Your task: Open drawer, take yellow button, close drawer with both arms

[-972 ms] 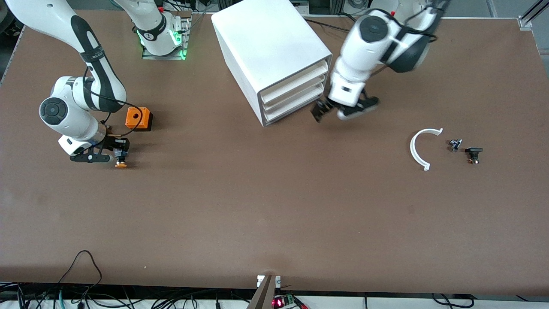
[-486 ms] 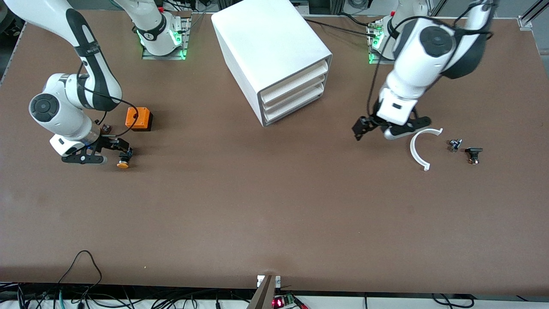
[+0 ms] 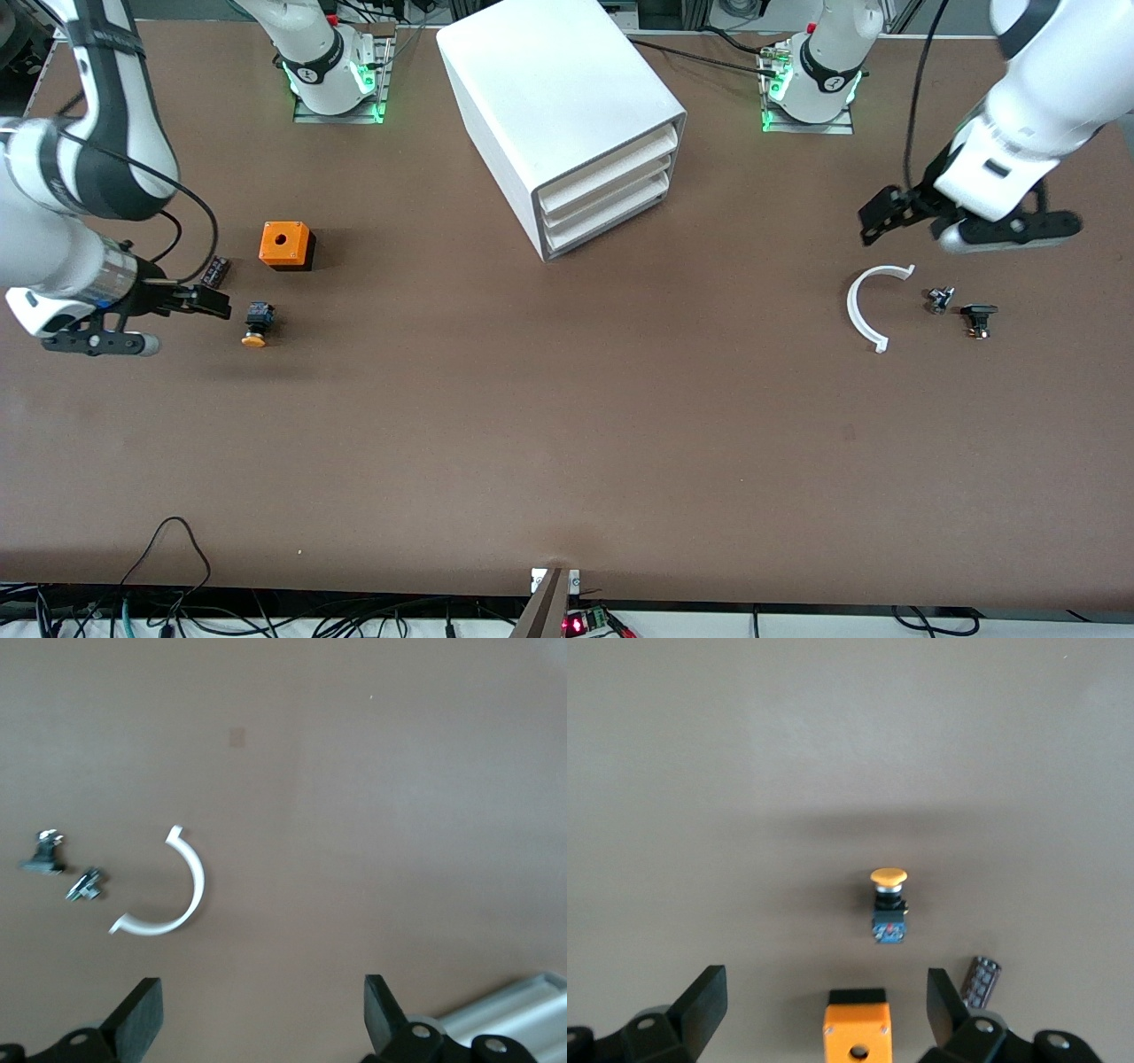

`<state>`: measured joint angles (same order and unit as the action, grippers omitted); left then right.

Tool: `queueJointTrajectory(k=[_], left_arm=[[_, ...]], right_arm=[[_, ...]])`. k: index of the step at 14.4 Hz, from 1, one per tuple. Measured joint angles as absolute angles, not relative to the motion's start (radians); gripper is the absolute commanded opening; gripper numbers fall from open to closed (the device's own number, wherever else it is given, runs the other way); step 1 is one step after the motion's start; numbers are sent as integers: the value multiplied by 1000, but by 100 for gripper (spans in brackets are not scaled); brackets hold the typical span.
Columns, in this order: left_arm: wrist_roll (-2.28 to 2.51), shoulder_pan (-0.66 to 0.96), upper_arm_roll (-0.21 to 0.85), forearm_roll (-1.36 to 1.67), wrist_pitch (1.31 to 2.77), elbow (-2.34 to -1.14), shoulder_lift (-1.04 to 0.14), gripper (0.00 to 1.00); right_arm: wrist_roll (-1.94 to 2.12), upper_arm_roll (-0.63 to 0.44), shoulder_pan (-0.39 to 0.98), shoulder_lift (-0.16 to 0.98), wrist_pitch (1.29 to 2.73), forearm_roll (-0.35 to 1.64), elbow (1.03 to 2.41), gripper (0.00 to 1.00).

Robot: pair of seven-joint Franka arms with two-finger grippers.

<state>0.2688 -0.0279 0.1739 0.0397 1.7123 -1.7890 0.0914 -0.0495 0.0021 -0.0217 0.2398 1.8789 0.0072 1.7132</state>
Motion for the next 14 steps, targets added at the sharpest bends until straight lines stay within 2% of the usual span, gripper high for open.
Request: queueJointTrajectory(k=[3,5,10,14], left_arm=[[260,-27,162,39,1640,-1724,98,100],[199,-27,143,38,1637,-1722,95,100],[10,-27,106,38,1637,-1722,83,100],[6,-25,106,38,1624,-1696,67,100]], right_arm=[[-225,6,50,242,1682,9,1561,100],[-298,8,108,242,1606,1,1497,100],[-276,-48,110,237,1562,-117,1428,100],[-119,-104,11,189,1543,-95,1474,100]])
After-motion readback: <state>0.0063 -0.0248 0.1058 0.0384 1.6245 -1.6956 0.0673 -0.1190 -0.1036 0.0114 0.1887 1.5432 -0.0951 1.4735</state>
